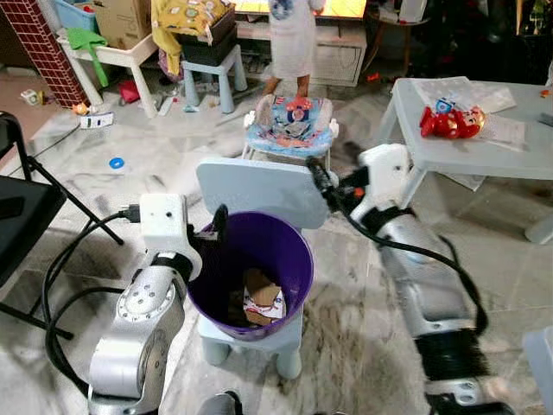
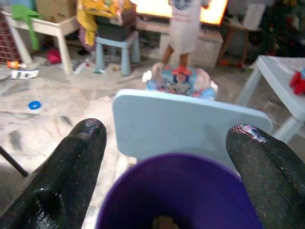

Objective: Picking trash to rubbish bin

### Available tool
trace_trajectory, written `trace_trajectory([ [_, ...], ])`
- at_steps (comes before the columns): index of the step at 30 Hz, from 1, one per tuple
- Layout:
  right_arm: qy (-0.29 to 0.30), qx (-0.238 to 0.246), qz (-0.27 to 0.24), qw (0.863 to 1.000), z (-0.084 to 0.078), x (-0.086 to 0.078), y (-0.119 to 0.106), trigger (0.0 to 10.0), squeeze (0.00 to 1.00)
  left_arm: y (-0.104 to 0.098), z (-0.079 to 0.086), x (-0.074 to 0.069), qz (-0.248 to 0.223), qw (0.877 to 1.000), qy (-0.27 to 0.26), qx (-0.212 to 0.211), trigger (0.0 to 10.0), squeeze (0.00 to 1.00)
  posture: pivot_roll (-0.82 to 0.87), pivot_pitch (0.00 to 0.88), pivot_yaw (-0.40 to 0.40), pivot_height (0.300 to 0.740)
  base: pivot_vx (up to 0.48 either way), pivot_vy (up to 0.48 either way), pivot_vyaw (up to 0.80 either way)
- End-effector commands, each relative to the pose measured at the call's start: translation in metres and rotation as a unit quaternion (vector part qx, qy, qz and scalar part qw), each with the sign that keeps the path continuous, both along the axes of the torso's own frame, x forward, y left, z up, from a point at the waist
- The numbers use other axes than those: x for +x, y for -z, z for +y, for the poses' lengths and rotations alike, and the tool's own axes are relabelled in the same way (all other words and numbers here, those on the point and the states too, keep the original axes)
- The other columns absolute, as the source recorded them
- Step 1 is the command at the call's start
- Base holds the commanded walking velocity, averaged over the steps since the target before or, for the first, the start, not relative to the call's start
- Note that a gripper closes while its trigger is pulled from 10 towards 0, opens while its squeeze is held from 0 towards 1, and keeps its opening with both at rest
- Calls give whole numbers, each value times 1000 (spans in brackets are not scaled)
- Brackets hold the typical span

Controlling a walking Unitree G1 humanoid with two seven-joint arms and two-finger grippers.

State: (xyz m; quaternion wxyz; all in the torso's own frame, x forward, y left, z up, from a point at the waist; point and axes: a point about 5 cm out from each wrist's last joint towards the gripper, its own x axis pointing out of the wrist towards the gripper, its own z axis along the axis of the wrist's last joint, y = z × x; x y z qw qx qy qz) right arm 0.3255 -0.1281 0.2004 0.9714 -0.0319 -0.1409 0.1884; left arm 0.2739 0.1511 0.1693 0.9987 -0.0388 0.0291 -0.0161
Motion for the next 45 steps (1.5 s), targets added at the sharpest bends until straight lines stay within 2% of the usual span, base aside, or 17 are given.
trace_trajectory([
  [1,14,-1,-6,1000,-7,-4,-5,10000,1000,-1,2,2,-9,1000,-6,0,10000,0,109,103,-44,740,0,0,0],
  [7,35,-9,8,999,-26,-13,-4,10000,1000,-5,0,-1,-40,999,8,-3,10000,0,111,101,-52,740,0,0,0],
  [15,51,-5,17,999,-34,-16,-5,10000,1000,-4,-7,-3,-54,998,34,5,10000,0,114,98,-56,740,0,0,0],
  [19,52,-3,18,998,-35,-18,-7,10000,1000,-8,-16,-6,-91,992,85,32,10000,0,107,95,-59,740,0,0,0],
  [21,54,16,23,998,-34,-18,-7,10000,1000,-9,-20,-8,-109,987,102,58,10000,0,104,96,-58,740,0,0,0],
  [23,57,37,26,997,-34,-18,-7,10000,1000,-9,-19,-8,-111,988,97,49,10000,0,104,96,-58,740,0,0,0],
  [25,65,97,31,993,-34,-17,-9,10000,1000,-10,-17,-8,-115,989,87,42,10000,0,103,98,-55,740,0,0,0],
  [26,73,121,38,989,-35,-16,-9,10000,435,-10,-15,-8,-120,989,80,42,10000,0,103,99,-56,740,0,0,0],
  [27,73,121,38,989,-35,-16,-9,10000,435,-10,-15,-8,-120,989,80,42,10000,0,103,99,-56,740,0,0,0],
  [28,76,127,41,988,-35,-16,-9,10000,329,-11,-13,-8,-124,989,72,40,10000,0,103,99,-56,740,0,0,0],
  [29,78,129,42,988,-34,-15,-9,10000,275,-12,-12,-7,-127,989,67,40,10000,0,103,100,-56,740,0,0,0],
  [31,78,128,44,988,-33,-15,-9,10000,243,-13,-10,-7,-133,988,61,43,10000,0,104,100,-55,740,0,0,0],
  [32,77,127,45,988,-32,-15,-8,10000,82,-13,-10,-6,-135,988,60,43,10000,0,104,100,-55,740,0,0,0],
  [36,74,120,50,989,-30,-14,-7,10000,8,-13,-10,-5,-136,988,61,37,10000,0,103,100,-58,740,0,0,0],
  [45,78,116,50,989,-30,-14,-7,10000,0,-12,-11,-5,-134,988,64,39,10000,0,100,102,-56,740,0,0,0],
])
